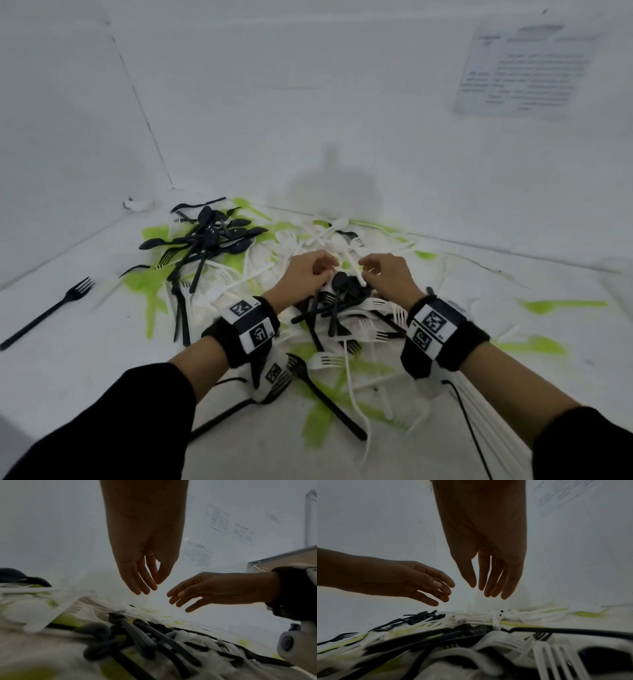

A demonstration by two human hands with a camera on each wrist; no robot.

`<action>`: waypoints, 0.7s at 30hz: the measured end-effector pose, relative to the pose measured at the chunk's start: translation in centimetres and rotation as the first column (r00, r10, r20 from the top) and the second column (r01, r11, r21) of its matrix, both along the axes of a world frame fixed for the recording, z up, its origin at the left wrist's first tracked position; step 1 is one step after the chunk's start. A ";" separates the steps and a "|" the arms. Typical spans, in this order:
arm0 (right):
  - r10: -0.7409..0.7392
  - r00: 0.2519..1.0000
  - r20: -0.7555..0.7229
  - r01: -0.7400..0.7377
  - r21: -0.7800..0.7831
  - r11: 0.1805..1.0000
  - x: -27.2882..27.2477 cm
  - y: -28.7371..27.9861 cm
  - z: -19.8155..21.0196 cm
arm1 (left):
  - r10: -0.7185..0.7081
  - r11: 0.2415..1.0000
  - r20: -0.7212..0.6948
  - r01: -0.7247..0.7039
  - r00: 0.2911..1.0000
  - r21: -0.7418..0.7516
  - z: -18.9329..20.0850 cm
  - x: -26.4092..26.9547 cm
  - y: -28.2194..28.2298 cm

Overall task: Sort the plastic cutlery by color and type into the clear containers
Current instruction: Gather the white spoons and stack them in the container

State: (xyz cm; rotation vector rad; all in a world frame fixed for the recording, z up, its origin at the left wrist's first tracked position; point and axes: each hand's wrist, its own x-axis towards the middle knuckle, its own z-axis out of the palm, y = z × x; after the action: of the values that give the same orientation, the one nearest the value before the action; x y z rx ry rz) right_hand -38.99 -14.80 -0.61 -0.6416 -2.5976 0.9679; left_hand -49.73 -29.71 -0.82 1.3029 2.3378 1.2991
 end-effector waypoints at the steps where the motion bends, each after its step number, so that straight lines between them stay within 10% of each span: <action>1: -0.012 1.000 0.004 0.012 0.003 1.000 -1.1 0.4 0.0 | -0.010 1.000 -0.003 0.010 1.000 -0.006 0.0 -0.8 0.5; 16: -0.125 0.918 0.375 0.080 0.134 0.988 -11.5 2.9 -2.3 | -0.098 0.995 0.014 0.098 0.995 0.027 -0.7 -14.2 2.8; 21: -0.148 0.954 0.262 0.149 0.017 0.989 -11.1 3.0 -2.0 | 0.078 0.987 -0.045 -0.084 0.996 -0.140 -0.8 -19.2 1.7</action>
State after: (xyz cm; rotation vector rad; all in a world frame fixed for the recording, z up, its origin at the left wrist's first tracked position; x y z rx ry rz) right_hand -50.12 -11.80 -2.61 -1.0136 -2.7218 0.8929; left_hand -68.97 -28.03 -1.58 1.2125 2.4832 1.1146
